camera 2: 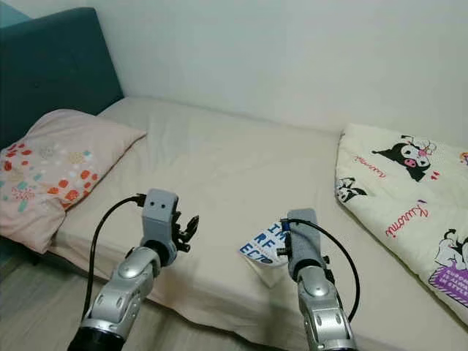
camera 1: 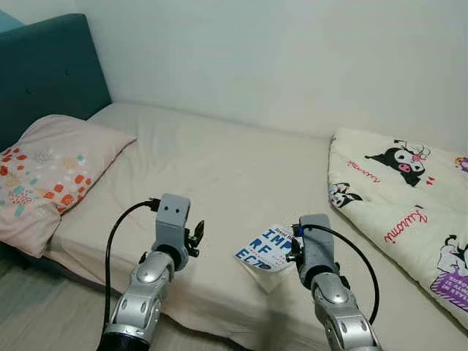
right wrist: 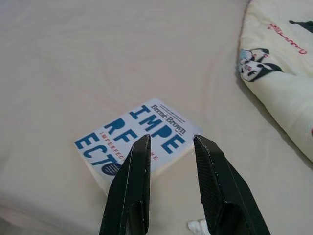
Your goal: Clean up the room
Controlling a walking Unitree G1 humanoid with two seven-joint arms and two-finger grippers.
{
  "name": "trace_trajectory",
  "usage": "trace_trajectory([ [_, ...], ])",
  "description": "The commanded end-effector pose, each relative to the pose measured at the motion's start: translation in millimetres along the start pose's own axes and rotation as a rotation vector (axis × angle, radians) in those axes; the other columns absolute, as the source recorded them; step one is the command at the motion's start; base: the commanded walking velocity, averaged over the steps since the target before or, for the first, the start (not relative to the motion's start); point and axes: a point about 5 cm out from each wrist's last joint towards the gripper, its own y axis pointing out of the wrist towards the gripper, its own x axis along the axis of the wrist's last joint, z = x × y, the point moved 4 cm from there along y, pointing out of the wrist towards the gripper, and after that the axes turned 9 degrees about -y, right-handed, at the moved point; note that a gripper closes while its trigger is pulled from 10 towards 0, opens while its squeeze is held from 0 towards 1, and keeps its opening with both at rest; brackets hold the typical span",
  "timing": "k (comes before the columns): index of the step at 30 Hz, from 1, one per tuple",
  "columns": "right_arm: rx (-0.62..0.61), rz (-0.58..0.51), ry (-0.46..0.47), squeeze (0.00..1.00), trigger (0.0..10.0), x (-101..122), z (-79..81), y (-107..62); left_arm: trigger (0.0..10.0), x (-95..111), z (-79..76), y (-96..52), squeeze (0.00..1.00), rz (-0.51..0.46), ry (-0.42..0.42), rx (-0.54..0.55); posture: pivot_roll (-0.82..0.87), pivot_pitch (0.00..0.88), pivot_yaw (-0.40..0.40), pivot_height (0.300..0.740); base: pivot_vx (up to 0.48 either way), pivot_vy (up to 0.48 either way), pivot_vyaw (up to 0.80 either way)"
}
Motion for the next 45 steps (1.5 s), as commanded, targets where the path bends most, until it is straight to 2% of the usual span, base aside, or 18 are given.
trace_trajectory([
  [1, -0.010, 0.026, 0.008, 0.00, 10.0, -7, -1.5, -1.7, 10.0, -9, 4.2, -2.6, 0.00, 0.028, 0.009, 0.003, -0.02, 0.017, -0.028, 0.740, 0.000, 0.000, 0.00],
  [6, -0.021, 0.020, 0.003, 0.00, 10.0, -7, -4.7, -1.2, 10.0, -11, 10.6, -3.9, 0.00, 0.035, -0.007, 0.013, -0.02, 0.014, -0.030, 0.720, 0.000, 0.000, 0.00],
  [20, -0.021, 0.034, 0.000, 0.00, 10.0, -11, -4.2, -2.1, 10.0, -14, 7.3, -5.6, 0.00, 0.038, -0.008, 0.000, -0.02, 0.013, -0.033, 0.675, 0.000, 0.000, 0.00],
  [37, 0.015, 0.044, -0.025, 0.00, 10.0, -16, 0.5, -1.8, 10.0, -15, 16.2, -9.4, 0.00, 0.025, 0.004, 0.045, -0.01, 0.054, -0.038, 0.605, 0.000, 0.000, 0.00],
  [45, 0.026, 0.043, -0.023, 0.00, 10.0, -18, 2.9, -1.5, 10.0, -14, 20.8, -9.8, 0.00, 0.015, 0.018, 0.063, -0.01, 0.062, -0.037, 0.595, 0.000, 0.000, 0.00],
])
